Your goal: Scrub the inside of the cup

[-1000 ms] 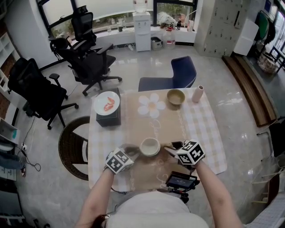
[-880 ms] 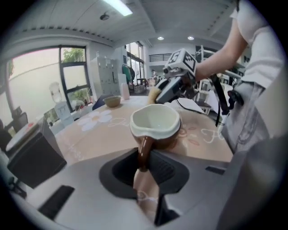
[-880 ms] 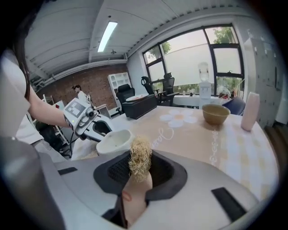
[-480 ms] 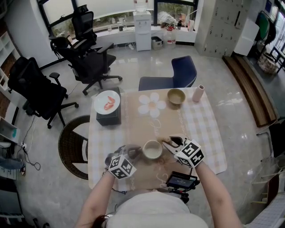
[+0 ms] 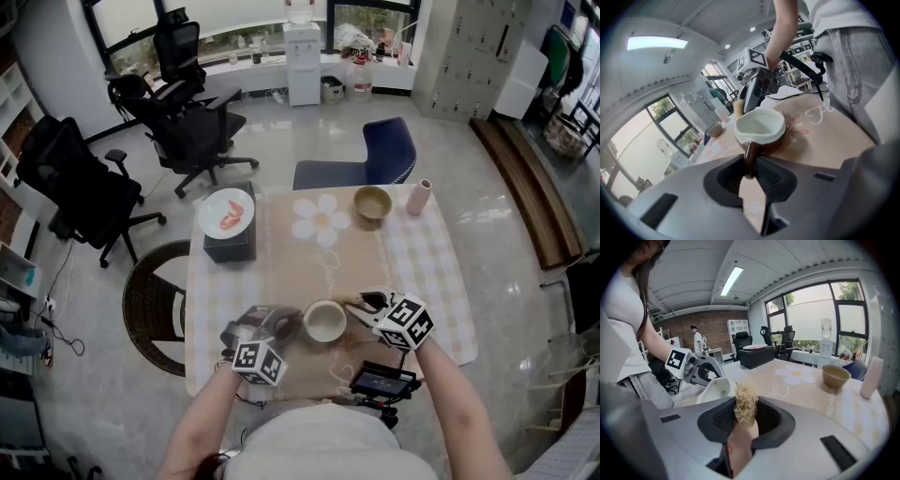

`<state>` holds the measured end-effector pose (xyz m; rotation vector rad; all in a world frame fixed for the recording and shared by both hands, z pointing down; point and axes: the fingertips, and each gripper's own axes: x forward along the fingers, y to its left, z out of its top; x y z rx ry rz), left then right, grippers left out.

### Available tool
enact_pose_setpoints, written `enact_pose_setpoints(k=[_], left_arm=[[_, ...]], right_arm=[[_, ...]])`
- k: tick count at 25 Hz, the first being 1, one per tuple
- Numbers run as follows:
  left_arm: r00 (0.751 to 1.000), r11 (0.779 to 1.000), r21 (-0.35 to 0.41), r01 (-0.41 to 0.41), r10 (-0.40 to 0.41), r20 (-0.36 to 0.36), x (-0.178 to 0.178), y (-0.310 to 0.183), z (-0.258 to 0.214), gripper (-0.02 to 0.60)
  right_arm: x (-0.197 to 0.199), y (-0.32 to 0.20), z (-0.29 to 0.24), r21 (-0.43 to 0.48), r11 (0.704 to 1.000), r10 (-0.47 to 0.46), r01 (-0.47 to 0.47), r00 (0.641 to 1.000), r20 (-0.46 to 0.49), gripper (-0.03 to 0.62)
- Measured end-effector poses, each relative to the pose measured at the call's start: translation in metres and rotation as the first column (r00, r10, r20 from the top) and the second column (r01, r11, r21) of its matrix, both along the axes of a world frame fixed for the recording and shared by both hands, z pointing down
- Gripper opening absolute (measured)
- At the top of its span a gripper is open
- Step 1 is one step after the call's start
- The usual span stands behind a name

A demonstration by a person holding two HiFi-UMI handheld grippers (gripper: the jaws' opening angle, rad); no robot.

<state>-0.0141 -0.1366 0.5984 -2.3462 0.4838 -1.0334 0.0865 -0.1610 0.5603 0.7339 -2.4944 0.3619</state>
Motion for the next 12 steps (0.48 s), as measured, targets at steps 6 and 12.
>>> enact_pose_setpoints(k=[6, 12], left_arm=[[0.999, 0.999, 0.041, -0.027, 0.026, 0.029, 0.002, 0.001, -0.002, 0.061], [0.997, 0.998, 0.047, -0.052, 0.050, 0.052, 0.005, 0.000, -0.002, 0.060]], right_arm=[[0.008, 0.004, 0.016, -0.042, 0.999, -0.018, 0.016, 0.999, -0.050, 0.091], [0.000, -0.009, -0.042, 0.148, 0.988, -0.054, 0.053, 0.999, -0.001, 0.091]])
